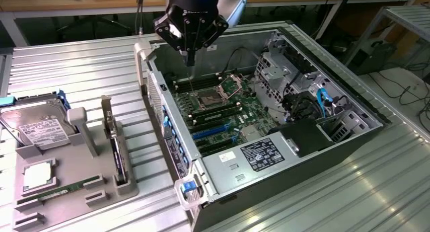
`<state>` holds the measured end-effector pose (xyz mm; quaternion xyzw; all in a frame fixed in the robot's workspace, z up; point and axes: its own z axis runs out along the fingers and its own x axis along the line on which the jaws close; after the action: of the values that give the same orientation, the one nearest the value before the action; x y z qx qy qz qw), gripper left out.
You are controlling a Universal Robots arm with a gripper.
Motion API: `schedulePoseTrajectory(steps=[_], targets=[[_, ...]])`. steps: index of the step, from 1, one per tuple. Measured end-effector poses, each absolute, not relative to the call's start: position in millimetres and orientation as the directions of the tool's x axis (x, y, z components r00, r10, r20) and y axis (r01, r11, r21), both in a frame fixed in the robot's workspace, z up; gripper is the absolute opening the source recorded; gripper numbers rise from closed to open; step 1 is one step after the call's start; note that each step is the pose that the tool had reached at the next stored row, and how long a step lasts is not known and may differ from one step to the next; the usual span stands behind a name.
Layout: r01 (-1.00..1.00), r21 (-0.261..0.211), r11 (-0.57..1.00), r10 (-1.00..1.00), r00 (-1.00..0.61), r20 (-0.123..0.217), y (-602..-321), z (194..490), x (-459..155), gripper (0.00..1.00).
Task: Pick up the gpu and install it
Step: 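Reach for the gpu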
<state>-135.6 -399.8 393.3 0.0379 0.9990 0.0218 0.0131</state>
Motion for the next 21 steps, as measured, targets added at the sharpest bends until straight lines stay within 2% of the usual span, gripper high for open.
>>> schedulePoseTrajectory(steps=[21], targets=[[0.075,0.044,0.996,0.076,-0.997,-0.024,-401,393,-148,0.11]])
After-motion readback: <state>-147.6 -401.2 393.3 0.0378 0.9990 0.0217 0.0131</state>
